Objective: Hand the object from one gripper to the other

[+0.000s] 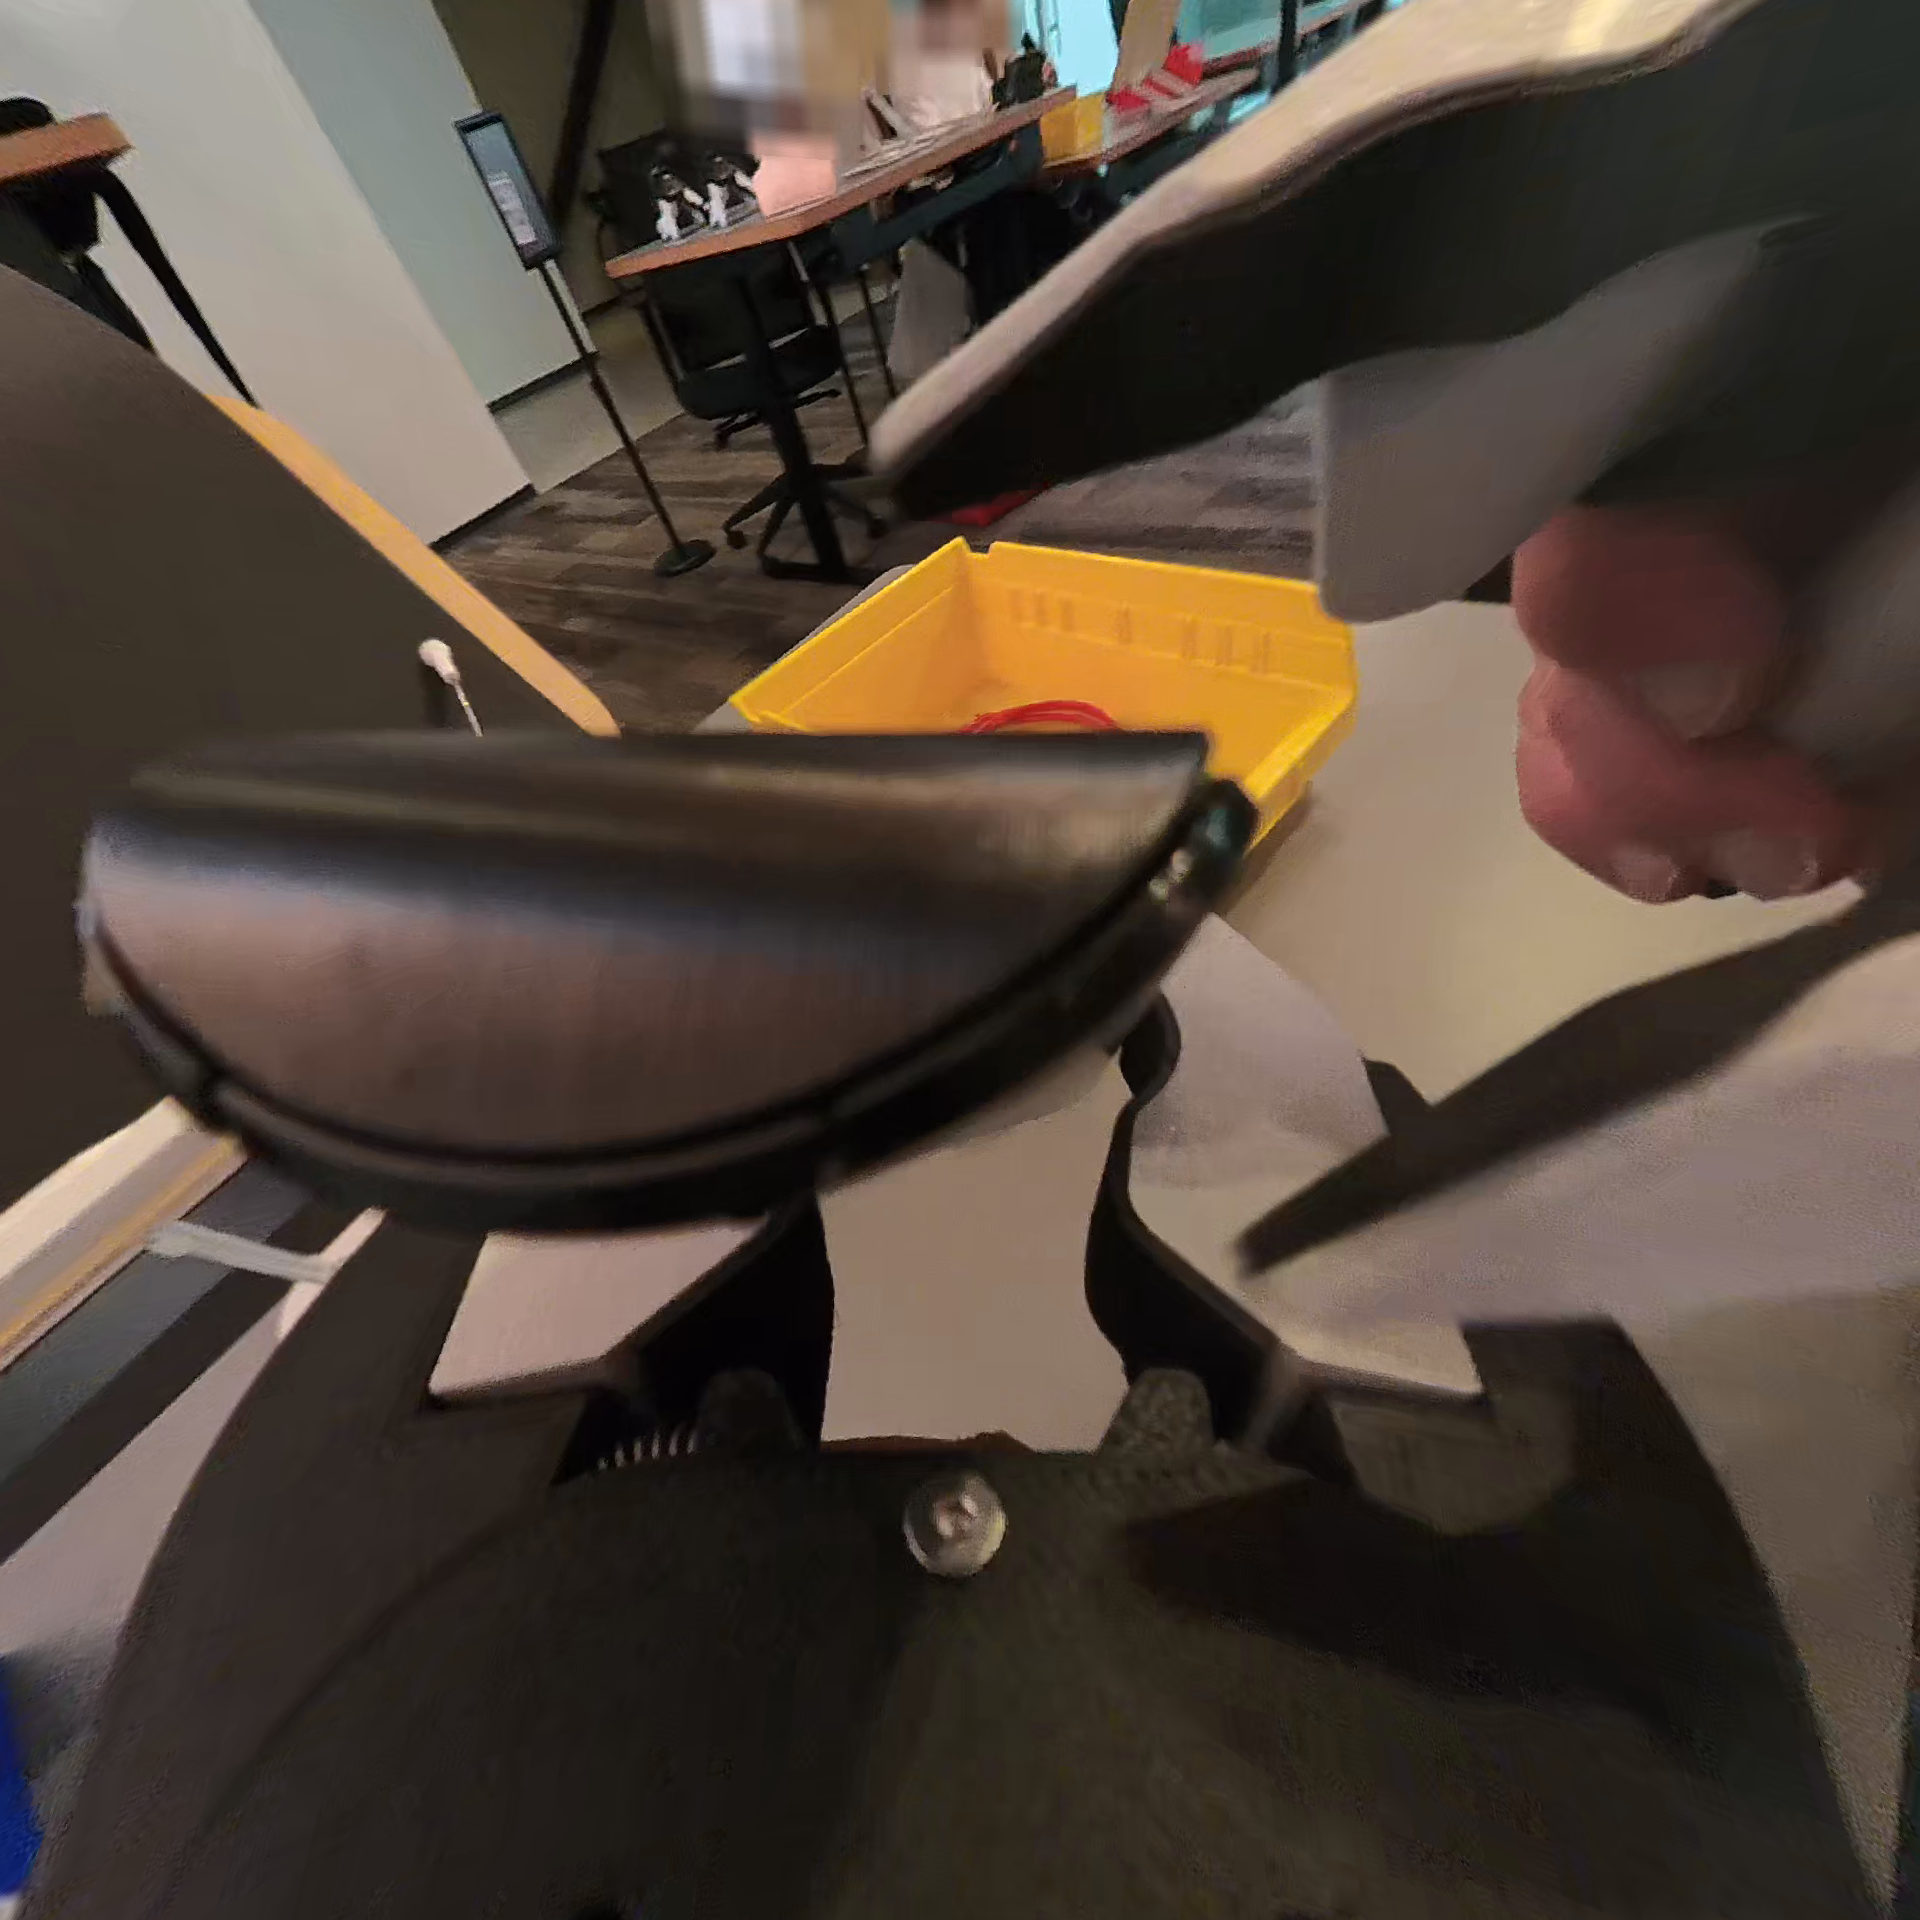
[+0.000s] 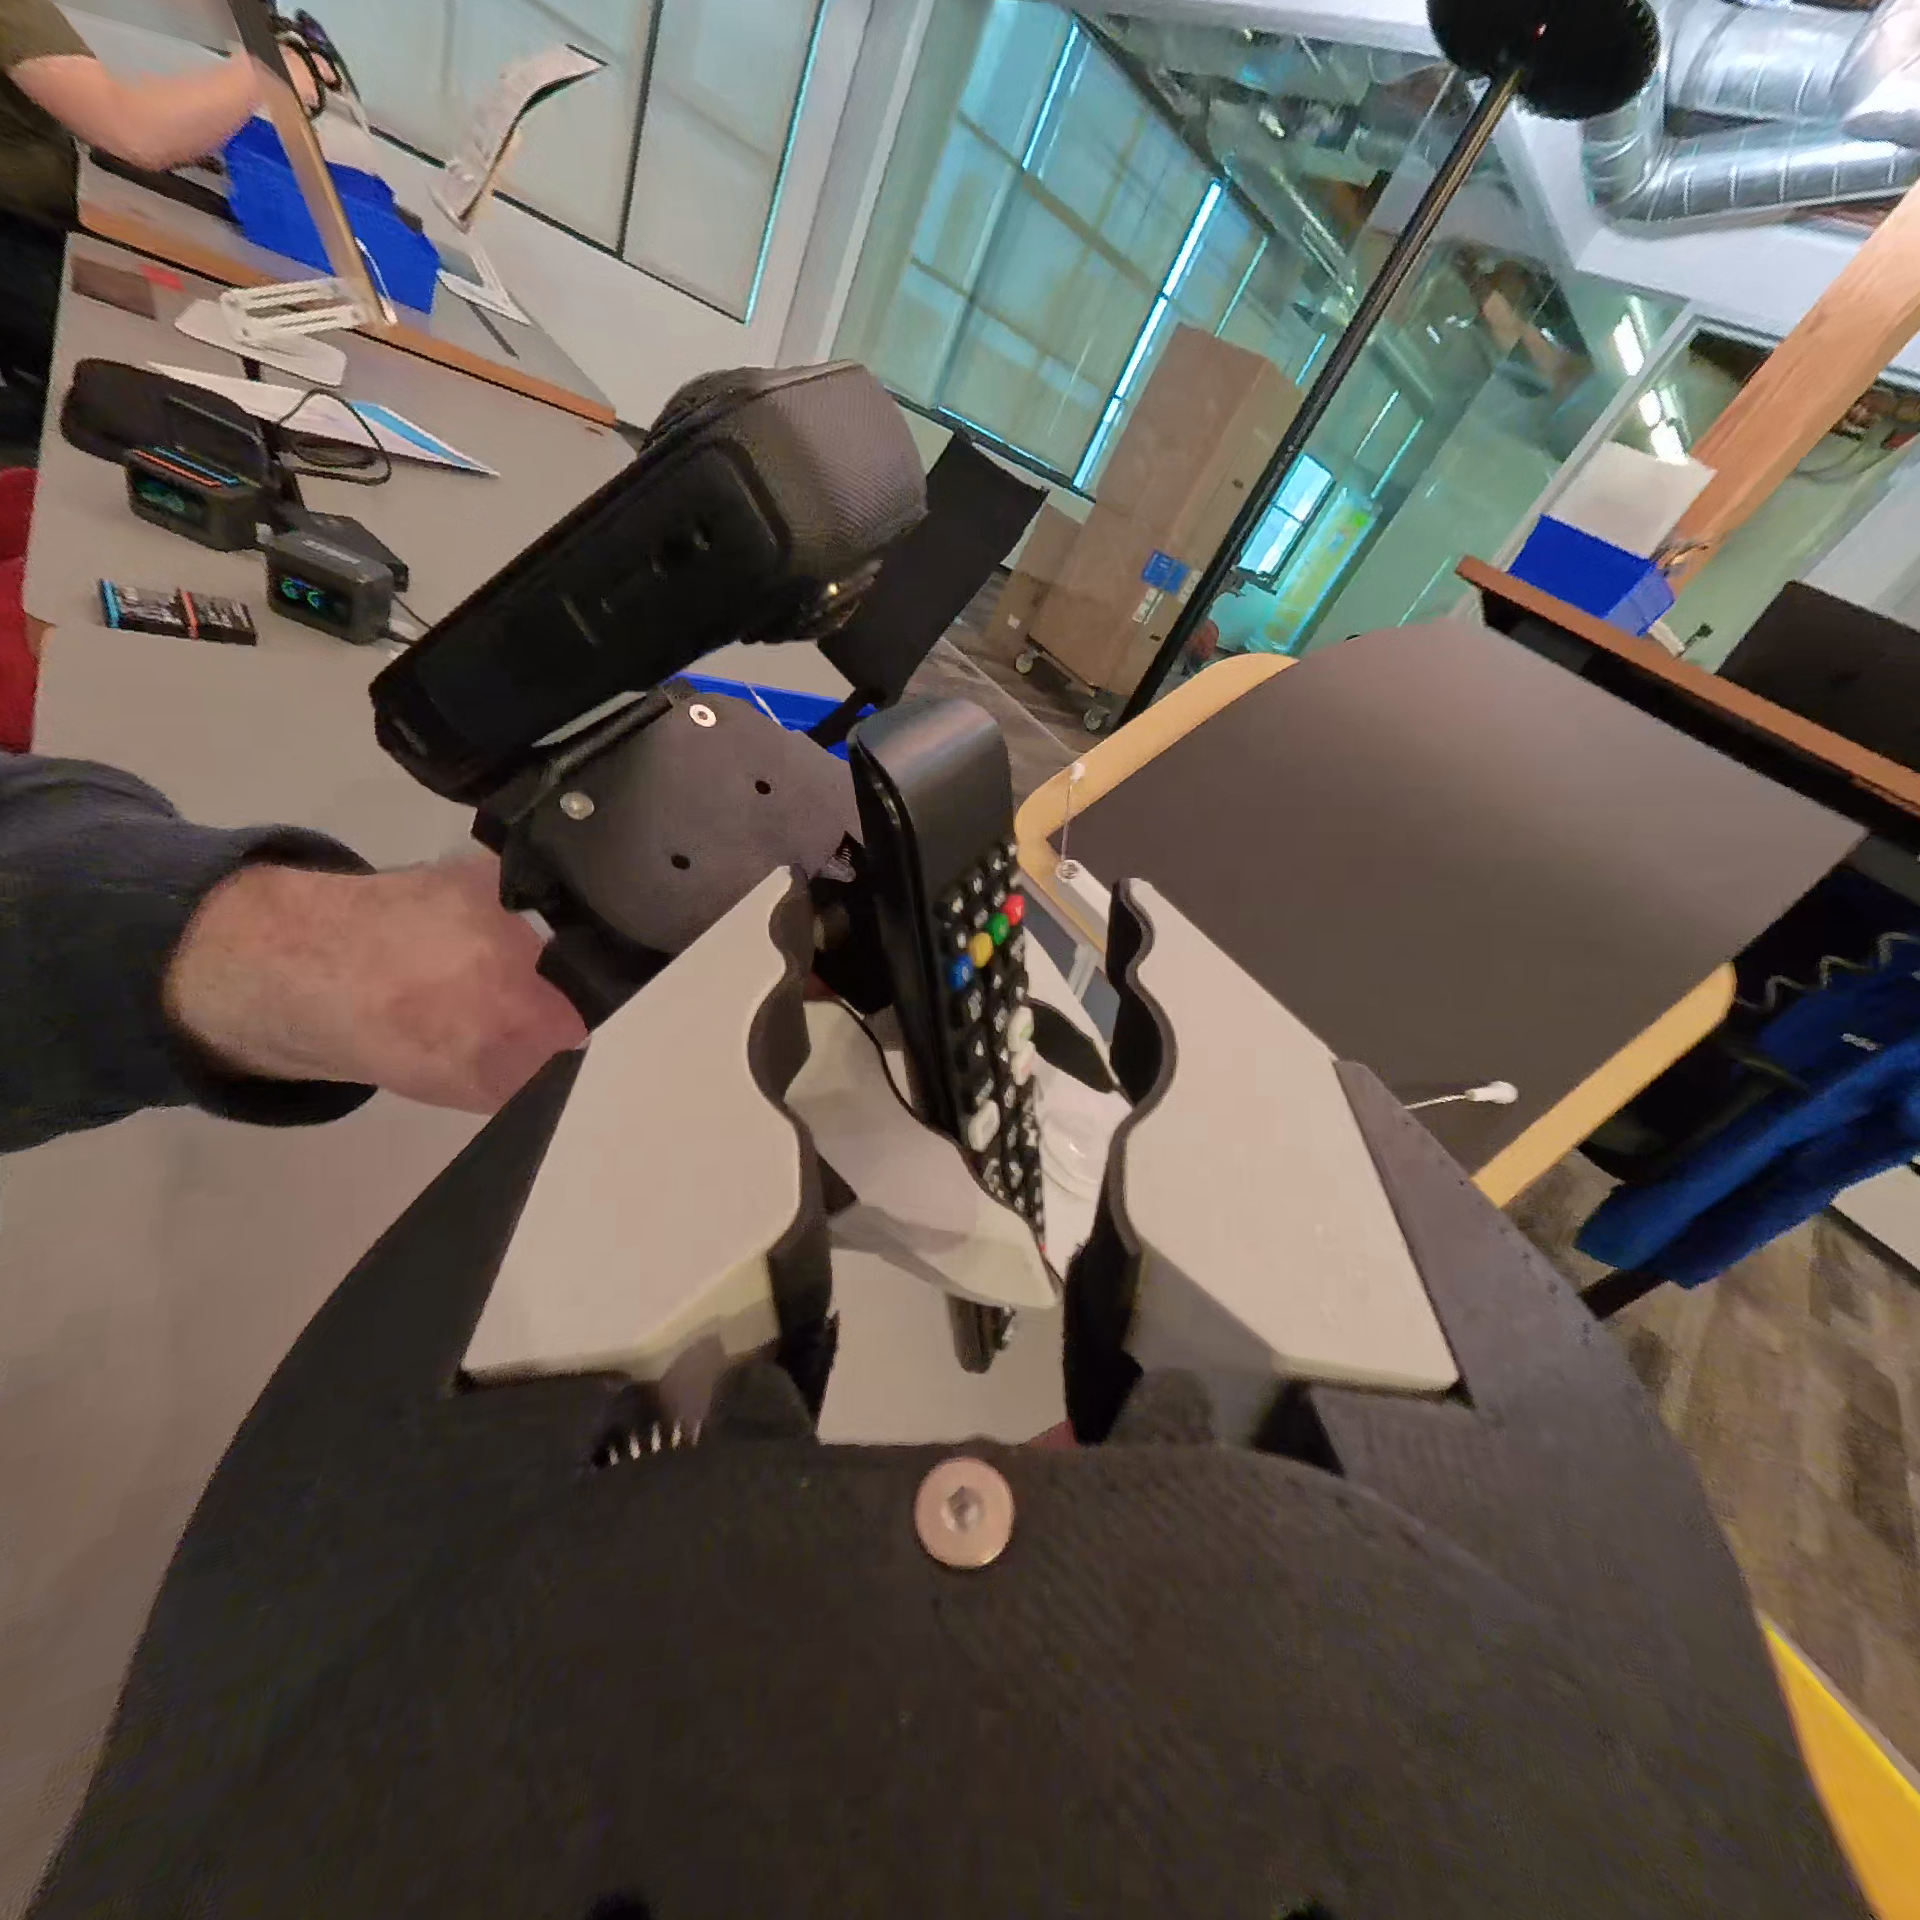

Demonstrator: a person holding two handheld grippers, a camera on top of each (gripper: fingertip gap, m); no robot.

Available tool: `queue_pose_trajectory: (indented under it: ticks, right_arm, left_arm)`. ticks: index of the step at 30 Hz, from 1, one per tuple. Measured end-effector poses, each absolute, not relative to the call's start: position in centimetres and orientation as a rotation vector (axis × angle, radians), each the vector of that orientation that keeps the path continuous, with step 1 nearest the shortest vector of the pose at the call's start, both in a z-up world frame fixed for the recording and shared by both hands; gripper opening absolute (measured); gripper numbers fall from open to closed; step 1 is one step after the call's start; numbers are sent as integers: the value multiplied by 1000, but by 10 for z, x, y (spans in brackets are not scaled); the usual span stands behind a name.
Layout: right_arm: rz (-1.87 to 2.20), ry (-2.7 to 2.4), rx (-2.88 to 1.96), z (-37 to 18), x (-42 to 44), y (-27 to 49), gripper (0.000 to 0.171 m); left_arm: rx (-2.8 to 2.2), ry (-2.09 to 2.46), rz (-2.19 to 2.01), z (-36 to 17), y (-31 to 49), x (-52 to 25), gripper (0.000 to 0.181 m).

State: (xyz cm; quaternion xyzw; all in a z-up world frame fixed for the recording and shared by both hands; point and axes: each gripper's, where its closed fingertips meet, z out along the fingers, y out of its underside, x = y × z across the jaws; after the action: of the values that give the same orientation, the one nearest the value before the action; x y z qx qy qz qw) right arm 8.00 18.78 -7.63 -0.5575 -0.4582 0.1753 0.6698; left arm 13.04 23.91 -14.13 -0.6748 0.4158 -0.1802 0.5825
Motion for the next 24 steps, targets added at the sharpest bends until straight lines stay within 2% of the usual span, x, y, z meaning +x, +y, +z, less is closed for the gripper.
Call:
queue_pose_trajectory:
  ticks: [1,4,5,6,7,12,13,16,19,21,24]
  right_arm:
    - [406,-1039,-1271,-81,76,190,54]
    - [405,-1000,-1293,-86,71,197,45]
    - [403,-988,-1295,-87,71,199,41]
    - [393,-988,-1295,-88,71,201,32]
    - [382,-981,-1287,-89,72,203,29]
    - [428,-975,-1243,-84,82,203,24]
    - [471,-988,-1241,-82,85,202,23]
    - [603,-1082,-1222,-79,94,197,21]
    - [832,-1217,-1125,-69,103,178,21]
    - [1013,-1345,-1061,-67,108,160,22]
    - [1272,-1503,-895,-62,116,128,21]
  left_arm:
    - [-1580,971,-384,-143,241,130,117]
    - [-1582,970,-284,-147,245,129,110]
    - [-1580,971,-243,-149,246,128,117]
    - [-1571,977,-210,-150,246,129,109]
    - [-1572,982,-187,-151,246,131,102]
    - [-1552,986,-167,-151,247,132,61]
    - [-1545,1012,-168,-151,245,132,59]
    - [-1522,1130,-260,-148,232,132,71]
    - [-1492,1257,-503,-138,208,130,68]
    - [-1529,1324,-700,-136,194,127,76]
    - [-1419,1475,-1074,-127,157,132,76]
